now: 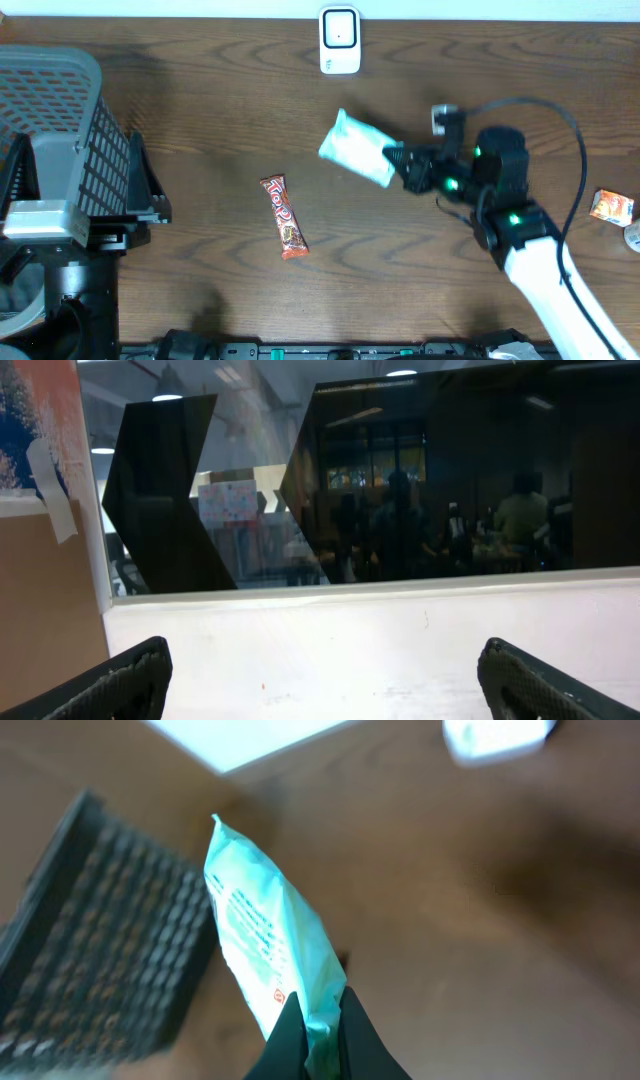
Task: Scan the item barcode
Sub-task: 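Hold the wipes packet against the scanner face with the right gripper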
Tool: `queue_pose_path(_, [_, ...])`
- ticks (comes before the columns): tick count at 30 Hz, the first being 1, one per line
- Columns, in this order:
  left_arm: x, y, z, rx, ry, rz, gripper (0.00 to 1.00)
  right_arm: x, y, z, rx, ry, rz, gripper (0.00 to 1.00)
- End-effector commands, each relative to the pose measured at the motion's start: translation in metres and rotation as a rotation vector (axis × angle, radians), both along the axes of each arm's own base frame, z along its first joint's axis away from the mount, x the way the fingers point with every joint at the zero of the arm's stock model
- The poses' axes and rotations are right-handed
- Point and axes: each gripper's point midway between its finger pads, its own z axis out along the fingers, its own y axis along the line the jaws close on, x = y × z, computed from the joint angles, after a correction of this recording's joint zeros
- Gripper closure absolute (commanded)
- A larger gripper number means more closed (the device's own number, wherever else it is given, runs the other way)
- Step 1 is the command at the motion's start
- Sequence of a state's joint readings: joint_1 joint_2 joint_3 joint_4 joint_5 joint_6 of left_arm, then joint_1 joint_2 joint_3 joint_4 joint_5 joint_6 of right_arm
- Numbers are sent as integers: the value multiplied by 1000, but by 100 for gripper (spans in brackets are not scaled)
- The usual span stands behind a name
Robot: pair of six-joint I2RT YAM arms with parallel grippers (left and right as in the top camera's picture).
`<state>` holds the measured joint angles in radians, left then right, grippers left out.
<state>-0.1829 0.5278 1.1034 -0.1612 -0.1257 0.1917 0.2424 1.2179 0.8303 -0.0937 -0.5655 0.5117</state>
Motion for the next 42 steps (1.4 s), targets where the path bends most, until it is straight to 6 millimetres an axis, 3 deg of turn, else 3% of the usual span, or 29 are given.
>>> queue_pose_path(1, [-3, 1, 2, 15, -9, 8, 2, 49, -10, 39, -131, -156, -111, 98])
queue_pose_path(7, [-3, 1, 1, 15, -8, 8, 2, 122, -24, 51, -451, -228, -215, 99])
queue_pose_path(16, [-3, 1, 2, 15, -8, 8, 2, 199, -29, 52, -748, -323, -310, 99])
queue_pose_path(21, [-3, 1, 2, 15, -8, 8, 2, 232, -21, 37, -894, -373, -288, 99])
queue_pose_path(29, [-3, 1, 1, 15, -8, 8, 2, 266, -16, 20, -1177, -464, -347, 99])
queue_pose_path(33, [-3, 1, 1, 15, -8, 8, 2, 270, 5, 8, -1250, -518, -294, 99])
queue_pose_path(36, [-3, 1, 1, 15, -8, 8, 2, 271, 12, 6, -1290, -545, -292, 99])
queue_pose_path(42, [-3, 1, 1, 15, -8, 8, 2, 274, 24, -21, -1344, -547, -229, 99])
